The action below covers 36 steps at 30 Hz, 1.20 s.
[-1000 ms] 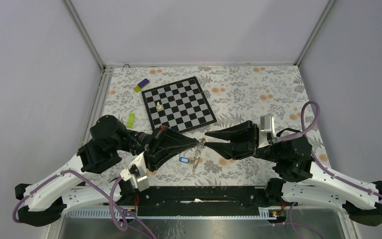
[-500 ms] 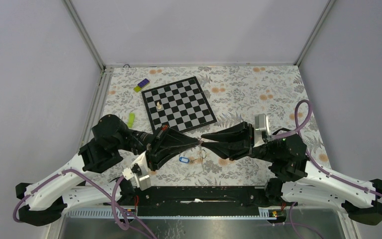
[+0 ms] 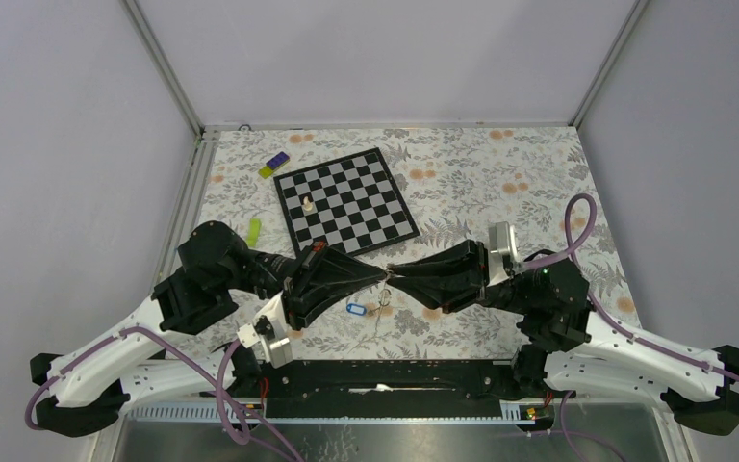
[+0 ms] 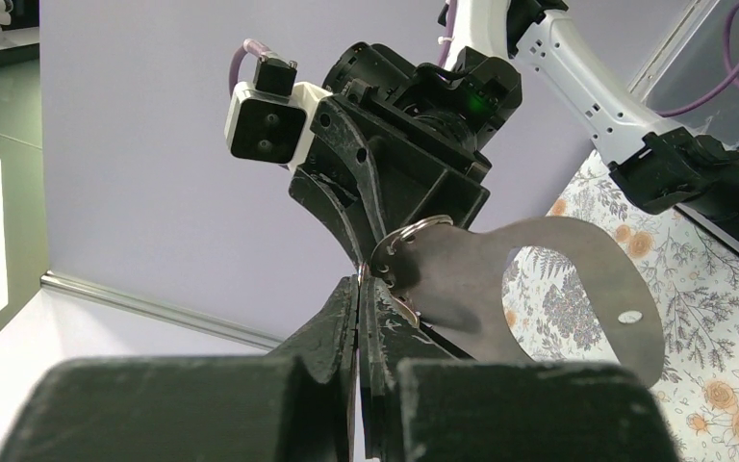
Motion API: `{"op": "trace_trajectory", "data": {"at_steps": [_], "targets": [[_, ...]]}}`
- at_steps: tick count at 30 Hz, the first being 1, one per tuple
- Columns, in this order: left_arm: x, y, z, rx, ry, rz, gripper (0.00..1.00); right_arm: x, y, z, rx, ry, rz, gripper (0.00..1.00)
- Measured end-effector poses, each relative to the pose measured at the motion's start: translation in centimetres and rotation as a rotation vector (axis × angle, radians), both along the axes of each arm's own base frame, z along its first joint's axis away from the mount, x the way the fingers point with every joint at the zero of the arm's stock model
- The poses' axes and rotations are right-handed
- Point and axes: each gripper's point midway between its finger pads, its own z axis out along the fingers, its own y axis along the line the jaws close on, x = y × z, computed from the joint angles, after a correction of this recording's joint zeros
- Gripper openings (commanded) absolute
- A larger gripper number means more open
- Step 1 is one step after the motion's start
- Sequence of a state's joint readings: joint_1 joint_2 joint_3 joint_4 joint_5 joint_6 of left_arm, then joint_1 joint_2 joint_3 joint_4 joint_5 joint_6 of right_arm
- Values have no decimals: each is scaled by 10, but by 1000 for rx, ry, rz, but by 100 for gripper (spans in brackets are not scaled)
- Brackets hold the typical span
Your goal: Remove the keys from the keyring
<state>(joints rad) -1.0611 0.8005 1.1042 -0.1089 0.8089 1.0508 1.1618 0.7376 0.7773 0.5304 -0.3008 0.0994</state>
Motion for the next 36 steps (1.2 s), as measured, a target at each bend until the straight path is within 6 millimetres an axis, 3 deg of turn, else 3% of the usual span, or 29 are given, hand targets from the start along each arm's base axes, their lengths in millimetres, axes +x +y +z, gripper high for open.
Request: {"op": "trace_trajectory", "data": {"at_steps": [9, 14, 24, 36], "targets": [[0, 0, 0, 0, -1, 2, 0, 0, 1, -4, -2, 13, 6, 18], [1, 0, 0, -1, -3, 3, 0, -1, 0, -2, 6, 11, 7, 0], [0, 0, 2, -7, -5, 3, 0, -3, -3, 2, 17, -30, 2, 0], [-3, 4, 6, -20, -1, -2, 0, -11, -10, 14, -15, -249, -17, 0]]}}
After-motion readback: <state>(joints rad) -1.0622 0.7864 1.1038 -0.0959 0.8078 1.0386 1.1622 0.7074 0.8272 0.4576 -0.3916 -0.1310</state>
